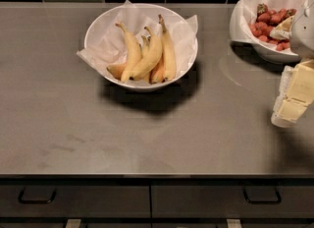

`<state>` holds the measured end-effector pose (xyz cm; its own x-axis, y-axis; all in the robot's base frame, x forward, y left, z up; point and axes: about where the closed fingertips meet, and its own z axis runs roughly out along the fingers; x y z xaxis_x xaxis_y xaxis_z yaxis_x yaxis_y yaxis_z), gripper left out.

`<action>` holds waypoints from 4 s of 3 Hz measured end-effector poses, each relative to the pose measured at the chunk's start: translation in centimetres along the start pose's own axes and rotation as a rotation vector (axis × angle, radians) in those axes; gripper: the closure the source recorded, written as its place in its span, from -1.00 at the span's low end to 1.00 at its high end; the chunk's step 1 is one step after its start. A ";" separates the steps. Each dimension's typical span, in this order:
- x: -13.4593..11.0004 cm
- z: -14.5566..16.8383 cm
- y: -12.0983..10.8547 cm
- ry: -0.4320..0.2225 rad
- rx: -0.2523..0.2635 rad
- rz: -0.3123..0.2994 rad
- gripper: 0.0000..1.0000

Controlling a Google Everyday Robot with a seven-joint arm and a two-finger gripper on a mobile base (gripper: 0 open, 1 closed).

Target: Pick banana from white bowl

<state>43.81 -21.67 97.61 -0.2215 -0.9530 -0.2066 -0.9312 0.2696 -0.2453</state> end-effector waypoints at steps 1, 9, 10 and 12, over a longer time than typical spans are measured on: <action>0.0 0.0 0.0 0.000 0.000 0.000 -1.00; -15.0 1.1 -10.4 -0.179 0.081 -0.547 -1.00; -15.6 1.9 -10.5 -0.223 0.073 -0.535 -1.00; -20.1 4.7 -12.8 -0.335 0.038 -0.603 -1.00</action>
Offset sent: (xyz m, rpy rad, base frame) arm 0.0063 0.0001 0.0028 0.0328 -0.0087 0.0117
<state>61.55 -5.35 100.43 0.4393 -0.8455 -0.3036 -0.8515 -0.2841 -0.4407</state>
